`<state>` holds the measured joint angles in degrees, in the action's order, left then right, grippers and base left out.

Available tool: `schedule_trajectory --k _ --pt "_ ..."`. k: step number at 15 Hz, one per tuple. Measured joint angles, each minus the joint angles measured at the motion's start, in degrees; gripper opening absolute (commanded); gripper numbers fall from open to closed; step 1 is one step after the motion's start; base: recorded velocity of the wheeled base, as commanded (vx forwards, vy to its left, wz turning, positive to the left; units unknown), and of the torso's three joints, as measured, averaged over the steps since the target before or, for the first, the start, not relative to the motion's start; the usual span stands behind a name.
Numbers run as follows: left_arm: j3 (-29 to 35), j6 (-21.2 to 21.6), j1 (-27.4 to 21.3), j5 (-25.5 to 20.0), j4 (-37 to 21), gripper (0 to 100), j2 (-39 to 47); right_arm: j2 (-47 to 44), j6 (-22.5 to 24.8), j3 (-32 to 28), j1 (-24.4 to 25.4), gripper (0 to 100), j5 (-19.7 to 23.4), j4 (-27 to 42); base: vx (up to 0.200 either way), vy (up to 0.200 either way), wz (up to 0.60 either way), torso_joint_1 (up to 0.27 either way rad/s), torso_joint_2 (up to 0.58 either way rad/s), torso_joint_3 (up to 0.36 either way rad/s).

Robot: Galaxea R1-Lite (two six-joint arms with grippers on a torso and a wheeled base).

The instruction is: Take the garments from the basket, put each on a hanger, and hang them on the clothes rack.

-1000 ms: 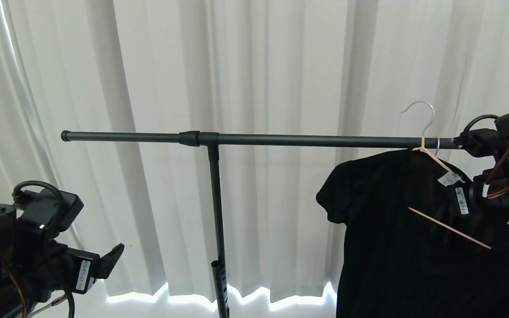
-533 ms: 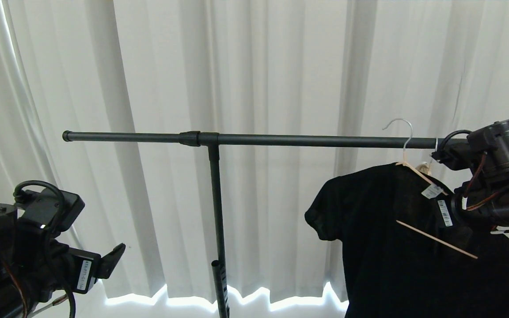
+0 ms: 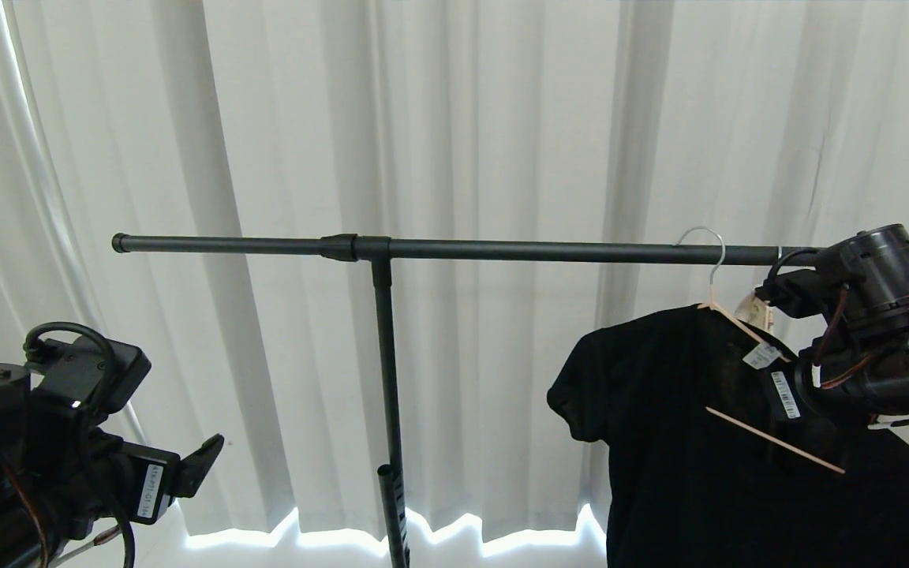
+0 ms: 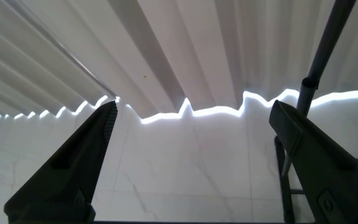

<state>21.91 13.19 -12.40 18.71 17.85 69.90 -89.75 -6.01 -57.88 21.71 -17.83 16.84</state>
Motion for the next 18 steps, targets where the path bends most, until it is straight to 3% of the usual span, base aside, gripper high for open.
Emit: schedule_trajectory --k 18 --pt "-0.5 0.0 -0.1 0.0 0.9 100 0.0 -5.3 -0.1 -4.1 -0.8 0 -2.8 -0.1 0.0 0.0 0.0 0.0 0.0 0.0"
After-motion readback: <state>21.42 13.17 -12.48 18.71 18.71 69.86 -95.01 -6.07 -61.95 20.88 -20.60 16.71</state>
